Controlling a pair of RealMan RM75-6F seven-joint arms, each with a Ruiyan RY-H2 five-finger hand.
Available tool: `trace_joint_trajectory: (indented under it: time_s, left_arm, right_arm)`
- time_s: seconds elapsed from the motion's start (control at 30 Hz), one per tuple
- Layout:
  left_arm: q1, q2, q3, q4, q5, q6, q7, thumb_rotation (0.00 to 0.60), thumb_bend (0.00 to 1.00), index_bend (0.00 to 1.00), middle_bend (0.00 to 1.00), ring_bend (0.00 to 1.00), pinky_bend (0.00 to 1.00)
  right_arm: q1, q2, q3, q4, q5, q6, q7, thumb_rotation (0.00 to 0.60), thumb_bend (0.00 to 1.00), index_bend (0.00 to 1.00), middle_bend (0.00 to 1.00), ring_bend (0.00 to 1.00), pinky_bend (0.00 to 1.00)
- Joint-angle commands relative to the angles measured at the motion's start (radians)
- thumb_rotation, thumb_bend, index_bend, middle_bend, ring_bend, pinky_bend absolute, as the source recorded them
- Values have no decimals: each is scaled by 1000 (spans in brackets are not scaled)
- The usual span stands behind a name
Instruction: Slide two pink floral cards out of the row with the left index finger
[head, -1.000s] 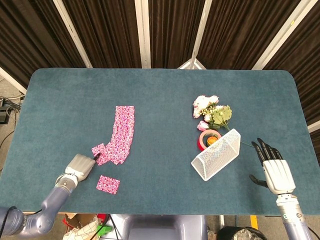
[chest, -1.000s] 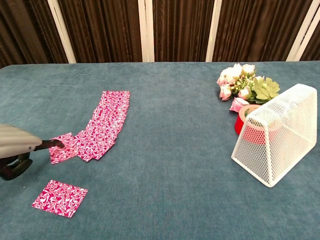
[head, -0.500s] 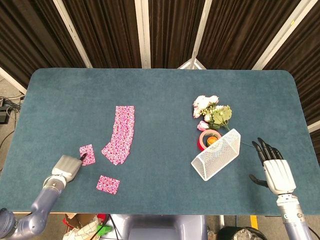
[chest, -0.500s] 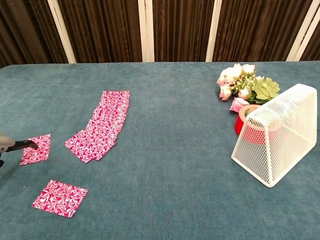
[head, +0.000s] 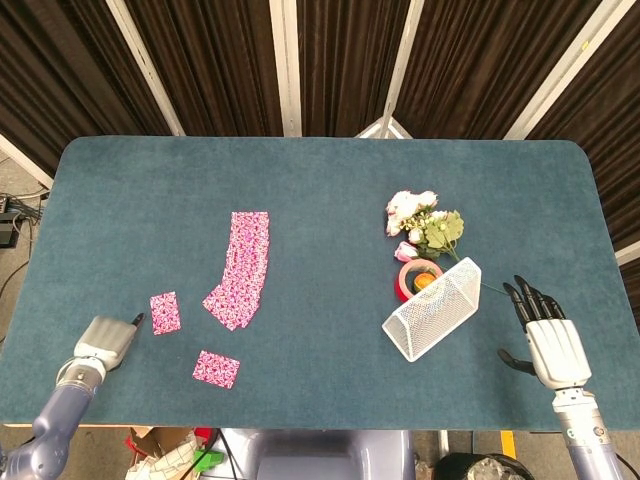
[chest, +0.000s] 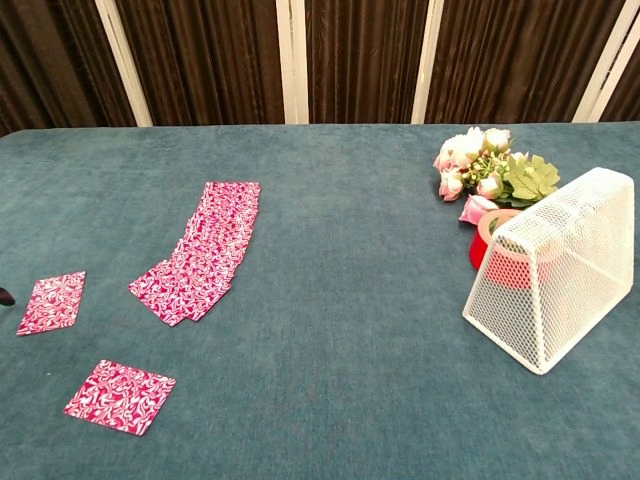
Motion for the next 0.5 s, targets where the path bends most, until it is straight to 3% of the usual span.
trace_joint_trajectory:
  time_s: [0.03,0.17,0.27,0.33,0.43,0.5]
  left_arm:
    - [20,28,3,-4,38,1,-33,600,964,59,798,735,666]
    - [48,66,-19,-25,161,-11,-123,600,847,51,652,575,630]
    - [86,126,-46,-65,321,-36,-272,600,773,51,430,391,530]
    - [128,174,-52,-85,459,-24,-381,600,705,51,275,262,393]
    - [204,198,-38,-79,650,66,-455,600,597,49,148,135,258]
    - [277,178,-22,-40,770,182,-438,600,534,47,102,93,230]
  right_arm:
    - [1,-1,0,0,-1,-2,-1,600,181,0,0,135,177]
    - [2,-2,-1,-1,-3,-3,-5,600,181,0,0,135,177]
    - [2,-2,-1,-1,-2,-3,-5,600,181,0,0,136,177]
    - [2,-2,0,0,1,-4,-4,600,181,0,0,137,177]
    - [2,-3,0,4,2,-5,-2,600,181,0,0,137,177]
    - [3,-5,0,5,1,-7,-2,600,181,0,0,137,177]
